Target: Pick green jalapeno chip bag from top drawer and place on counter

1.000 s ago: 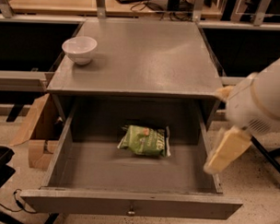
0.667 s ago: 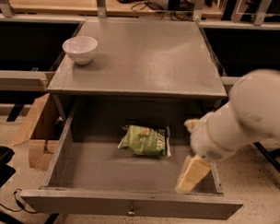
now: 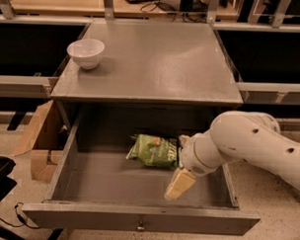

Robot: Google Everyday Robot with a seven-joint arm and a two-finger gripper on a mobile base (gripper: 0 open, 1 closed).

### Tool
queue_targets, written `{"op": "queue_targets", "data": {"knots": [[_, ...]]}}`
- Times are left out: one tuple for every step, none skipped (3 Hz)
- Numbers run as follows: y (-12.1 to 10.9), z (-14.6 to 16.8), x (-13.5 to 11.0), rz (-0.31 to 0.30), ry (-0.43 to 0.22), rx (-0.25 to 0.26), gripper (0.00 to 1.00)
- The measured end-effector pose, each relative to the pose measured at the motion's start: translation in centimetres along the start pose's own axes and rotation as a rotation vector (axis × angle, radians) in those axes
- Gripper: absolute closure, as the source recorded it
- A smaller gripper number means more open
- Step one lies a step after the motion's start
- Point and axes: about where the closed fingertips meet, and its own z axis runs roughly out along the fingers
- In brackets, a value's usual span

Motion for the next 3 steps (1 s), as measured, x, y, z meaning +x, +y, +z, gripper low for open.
{"op": "queue_targets", "data": {"knots": [[0.1,0.9,0.1,0.007,0.002,-0.018,0.0],[-2.6,3.9,-1.0,-0.001,-0.059,-0.001,0.0],[-5.7,7.9,-2.3,0.004,-0.143,0.011,0.0]]}}
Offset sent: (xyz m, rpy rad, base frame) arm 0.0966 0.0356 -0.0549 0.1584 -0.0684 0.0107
